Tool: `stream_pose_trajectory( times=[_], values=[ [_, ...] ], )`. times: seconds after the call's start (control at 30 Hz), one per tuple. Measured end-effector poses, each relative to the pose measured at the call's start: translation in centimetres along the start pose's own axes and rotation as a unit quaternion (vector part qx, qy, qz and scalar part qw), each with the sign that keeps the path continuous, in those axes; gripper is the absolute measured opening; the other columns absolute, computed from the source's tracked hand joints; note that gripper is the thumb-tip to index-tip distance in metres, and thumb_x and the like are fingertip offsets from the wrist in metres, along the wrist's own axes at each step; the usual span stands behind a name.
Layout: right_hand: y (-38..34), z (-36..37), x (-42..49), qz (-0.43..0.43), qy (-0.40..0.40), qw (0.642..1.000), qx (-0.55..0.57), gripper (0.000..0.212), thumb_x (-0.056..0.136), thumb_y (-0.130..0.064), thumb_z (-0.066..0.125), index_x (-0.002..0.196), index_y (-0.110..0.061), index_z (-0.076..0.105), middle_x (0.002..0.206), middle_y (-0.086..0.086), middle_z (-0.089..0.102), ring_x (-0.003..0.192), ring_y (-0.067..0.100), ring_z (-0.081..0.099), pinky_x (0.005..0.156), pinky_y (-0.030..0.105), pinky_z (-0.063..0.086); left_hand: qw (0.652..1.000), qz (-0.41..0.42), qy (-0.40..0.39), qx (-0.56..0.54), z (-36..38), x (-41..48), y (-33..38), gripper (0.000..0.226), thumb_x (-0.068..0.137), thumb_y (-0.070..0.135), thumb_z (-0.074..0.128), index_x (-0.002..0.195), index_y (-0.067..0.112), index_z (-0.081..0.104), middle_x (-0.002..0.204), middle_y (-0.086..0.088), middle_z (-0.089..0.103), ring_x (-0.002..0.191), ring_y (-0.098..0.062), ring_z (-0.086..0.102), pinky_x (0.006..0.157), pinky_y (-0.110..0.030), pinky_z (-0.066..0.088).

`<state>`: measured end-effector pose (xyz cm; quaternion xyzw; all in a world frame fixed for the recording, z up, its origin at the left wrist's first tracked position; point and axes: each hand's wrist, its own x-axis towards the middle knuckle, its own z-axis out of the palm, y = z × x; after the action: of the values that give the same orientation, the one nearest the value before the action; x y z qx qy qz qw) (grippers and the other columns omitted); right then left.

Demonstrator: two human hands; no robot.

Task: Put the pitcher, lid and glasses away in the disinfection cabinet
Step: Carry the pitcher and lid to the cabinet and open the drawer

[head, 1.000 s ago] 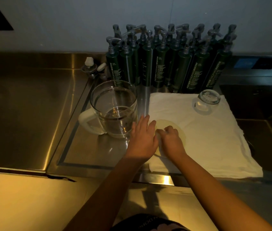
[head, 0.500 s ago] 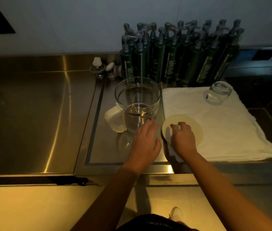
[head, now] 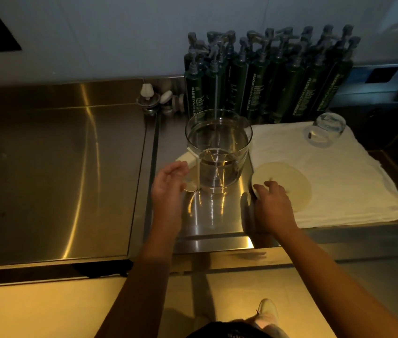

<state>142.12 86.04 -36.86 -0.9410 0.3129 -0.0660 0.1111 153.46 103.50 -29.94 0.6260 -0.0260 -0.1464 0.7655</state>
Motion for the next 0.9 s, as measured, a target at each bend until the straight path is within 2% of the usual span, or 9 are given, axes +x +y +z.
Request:
stream_pose_trajectory(
  times=[0.13, 0.27, 0.33, 0.43, 0.53, 0.73, 0.9],
  values=[
    [-0.2, -0.1, 0.1, 0.009, -0.007, 1.0, -0.009, 0.041, 0.088, -0.015, 0.058, 0.127, -0.006, 0.053, 0.133, 0.023, 0.045, 0.121, 0.038, 0.043, 0.096, 0.044, 0.04, 0.997, -0.033, -0.007, -0.067, -1.3, 1.4, 0.2, 0.013, 0.089, 0.012, 0.054, 0.099, 0.017, 0.06, 0.111, -0.008, 0.067, 0.102, -0.018, 0.064, 0.087, -0.033, 0.049],
    [-0.5, -0.1, 0.1, 0.015, -0.003, 1.0, 0.002, 0.04, 0.085, -0.011, 0.06, 0.124, -0.003, 0.056, 0.129, 0.026, 0.048, 0.118, 0.04, 0.045, 0.094, 0.046, 0.041, 0.996, -0.057, -0.014, -0.06, -2.7, 3.4, -0.8, 0.018, 0.094, 0.019, 0.046, 0.107, 0.017, 0.058, 0.108, -0.006, 0.065, 0.103, -0.019, 0.062, 0.089, -0.035, 0.046],
    [-0.6, -0.1, 0.2, 0.018, -0.003, 1.0, 0.001, 0.039, 0.086, -0.011, 0.059, 0.124, -0.003, 0.056, 0.129, 0.026, 0.048, 0.119, 0.04, 0.045, 0.095, 0.046, 0.041, 0.999, -0.05, -0.022, 0.004, -3.4, 4.3, -1.5, 0.021, 0.095, 0.023, 0.046, 0.112, 0.02, 0.057, 0.107, -0.002, 0.062, 0.1, -0.016, 0.058, 0.086, -0.033, 0.043],
    [-0.5, 0.1, 0.2, 0.023, -0.005, 1.0, -0.004, 0.04, 0.088, -0.012, 0.058, 0.127, -0.005, 0.054, 0.132, 0.023, 0.047, 0.121, 0.037, 0.044, 0.098, 0.043, 0.039, 0.983, -0.024, -0.077, 0.165, -3.7, 5.7, -2.6, 0.031, 0.092, 0.026, 0.053, 0.122, 0.018, 0.055, 0.117, -0.002, 0.056, 0.102, -0.014, 0.053, 0.076, -0.024, 0.044],
    [-0.3, 0.1, 0.3, 0.032, -0.012, 0.999, -0.004, 0.042, 0.09, -0.015, 0.054, 0.132, -0.008, 0.049, 0.137, 0.02, 0.043, 0.125, 0.033, 0.04, 0.101, 0.04, 0.036, 0.968, -0.026, -0.131, 0.214, -3.2, 6.6, -2.9, 0.034, 0.088, 0.021, 0.06, 0.12, 0.014, 0.053, 0.114, -0.004, 0.057, 0.094, -0.01, 0.056, 0.068, -0.018, 0.044],
    [-0.1, 0.1, -0.1, 0.044, -0.008, 0.999, -0.002, 0.042, 0.092, -0.014, 0.051, 0.133, -0.009, 0.048, 0.138, 0.019, 0.042, 0.125, 0.033, 0.04, 0.101, 0.04, 0.036, 0.963, -0.08, -0.169, 0.192, -2.3, 7.4, -3.4, 0.035, 0.086, 0.017, 0.062, 0.119, 0.02, 0.049, 0.102, 0.003, 0.057, 0.096, -0.015, 0.056, 0.085, -0.033, 0.049],
    [0.5, 0.5, -0.3, 0.048, 0.006, 0.999, 0.013, 0.039, 0.087, -0.01, 0.06, 0.125, -0.002, 0.056, 0.129, 0.026, 0.049, 0.115, 0.041, 0.048, 0.094, 0.045, 0.042, 0.957, -0.116, -0.163, 0.212, -1.8, 8.3, -3.6, 0.052, 0.082, 0.019, 0.067, 0.129, 0.01, 0.046, 0.115, -0.008, 0.056, 0.108, -0.024, 0.055, 0.095, -0.041, 0.047]
  ],
)
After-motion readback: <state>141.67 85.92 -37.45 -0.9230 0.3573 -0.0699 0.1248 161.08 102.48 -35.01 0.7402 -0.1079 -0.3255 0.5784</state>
